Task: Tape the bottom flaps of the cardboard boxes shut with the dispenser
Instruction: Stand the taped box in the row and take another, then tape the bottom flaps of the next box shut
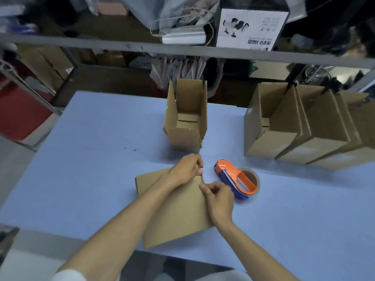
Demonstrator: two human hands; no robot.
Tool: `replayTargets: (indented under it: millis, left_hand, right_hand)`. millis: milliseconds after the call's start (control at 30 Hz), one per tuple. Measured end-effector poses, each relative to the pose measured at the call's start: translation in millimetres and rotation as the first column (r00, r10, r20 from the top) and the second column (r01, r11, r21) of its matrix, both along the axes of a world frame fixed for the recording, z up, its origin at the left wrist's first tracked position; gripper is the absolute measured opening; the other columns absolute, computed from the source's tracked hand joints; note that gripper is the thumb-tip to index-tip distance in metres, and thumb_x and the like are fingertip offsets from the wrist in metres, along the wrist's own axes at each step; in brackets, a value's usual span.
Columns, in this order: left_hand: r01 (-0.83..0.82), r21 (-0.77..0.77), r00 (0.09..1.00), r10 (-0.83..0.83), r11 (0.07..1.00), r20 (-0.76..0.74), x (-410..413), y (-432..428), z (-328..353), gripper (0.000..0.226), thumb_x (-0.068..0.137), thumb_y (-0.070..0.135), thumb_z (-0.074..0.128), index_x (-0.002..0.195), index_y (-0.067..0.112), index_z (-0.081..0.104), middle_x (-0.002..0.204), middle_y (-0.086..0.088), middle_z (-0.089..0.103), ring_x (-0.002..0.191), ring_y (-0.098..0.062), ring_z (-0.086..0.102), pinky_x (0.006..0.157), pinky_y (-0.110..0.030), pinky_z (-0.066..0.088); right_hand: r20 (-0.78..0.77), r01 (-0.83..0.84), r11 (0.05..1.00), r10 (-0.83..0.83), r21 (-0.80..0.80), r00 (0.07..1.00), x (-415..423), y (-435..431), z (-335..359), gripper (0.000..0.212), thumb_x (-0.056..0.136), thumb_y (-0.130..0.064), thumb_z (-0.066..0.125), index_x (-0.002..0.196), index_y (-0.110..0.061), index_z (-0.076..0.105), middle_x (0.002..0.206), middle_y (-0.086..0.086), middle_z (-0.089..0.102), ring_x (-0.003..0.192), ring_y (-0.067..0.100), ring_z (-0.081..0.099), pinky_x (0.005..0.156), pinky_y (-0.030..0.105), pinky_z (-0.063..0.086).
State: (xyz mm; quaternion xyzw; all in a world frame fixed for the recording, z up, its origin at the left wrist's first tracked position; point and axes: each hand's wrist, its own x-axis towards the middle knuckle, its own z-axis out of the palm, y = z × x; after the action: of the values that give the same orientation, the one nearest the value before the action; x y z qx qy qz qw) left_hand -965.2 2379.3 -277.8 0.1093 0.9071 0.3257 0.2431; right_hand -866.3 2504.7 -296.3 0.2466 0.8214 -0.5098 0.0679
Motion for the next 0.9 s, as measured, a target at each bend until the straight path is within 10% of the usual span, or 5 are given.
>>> replayTargets:
  millis: [233,400,567,767,900]
  left_hand:
    - [0.041,-0.056,0.996,-0.046,0.998,-0.077,0.1,8.0,-4.3,0.020,0.083,0.015,0.070,0.101,0.017,0.060,0.101,0.002,0.049,0.107,-0.019,0.048,0.083,-0.027,0.038]
    - [-0.247,-0.114,0.911,0.191,0.962,-0.365,45.7,20.7,5.1,0.050,0.084,0.027,0.067,0.128,0.016,0.047,0.128,-0.005,0.037,0.116,-0.022,0.031,0.095,-0.025,0.030]
    - [-0.313,-0.240,0.930,0.244,0.919,-0.276,105.7,10.4,-14.4,0.073,0.094,0.047,0.044,0.153,0.020,0.011,0.161,-0.004,-0.003,0.147,-0.023,-0.004,0.118,-0.033,-0.003]
    - [-0.284,-0.364,0.924,0.153,0.887,-0.350,111.2,15.0,-28.1,0.095,0.082,0.051,0.052,0.154,0.020,-0.001,0.162,-0.007,-0.006,0.149,-0.026,-0.011,0.116,-0.037,-0.015]
    - [-0.331,-0.366,0.911,0.194,0.870,-0.363,103.7,19.1,-28.2,0.096,0.078,0.050,0.056,0.154,0.019,0.007,0.162,-0.008,0.002,0.149,-0.027,-0.004,0.117,-0.038,-0.011]
  right_hand:
    - [0.006,-0.051,0.998,0.051,0.030,0.999,21.2,0.1,1.6,0.024,0.081,-0.027,0.072,0.065,-0.012,0.061,0.069,-0.002,0.065,0.072,0.019,0.060,0.067,0.036,0.047]
    - [-0.014,-0.066,0.992,0.065,-0.108,0.998,27.4,0.4,0.9,0.021,0.081,-0.019,0.072,0.067,-0.007,0.061,0.067,0.006,0.064,0.069,0.024,0.063,0.066,0.047,0.054]
    - [-0.007,-0.266,0.942,0.270,-0.203,0.963,37.6,11.7,2.9,0.010,0.067,0.000,0.076,0.067,-0.003,0.067,0.066,0.009,0.067,0.059,0.011,0.060,0.062,0.032,0.054]
    - [-0.160,-0.148,0.946,0.200,0.287,0.967,15.3,65.2,0.7,0.039,0.074,-0.005,0.072,0.108,-0.001,0.054,0.110,0.013,0.053,0.102,0.025,0.050,0.085,0.032,0.043]
    - [0.116,-0.282,0.882,0.257,0.379,0.959,-19.9,85.1,-20.8,0.048,0.078,-0.008,0.070,0.117,0.007,0.047,0.121,0.022,0.052,0.113,0.037,0.048,0.091,0.037,0.040]
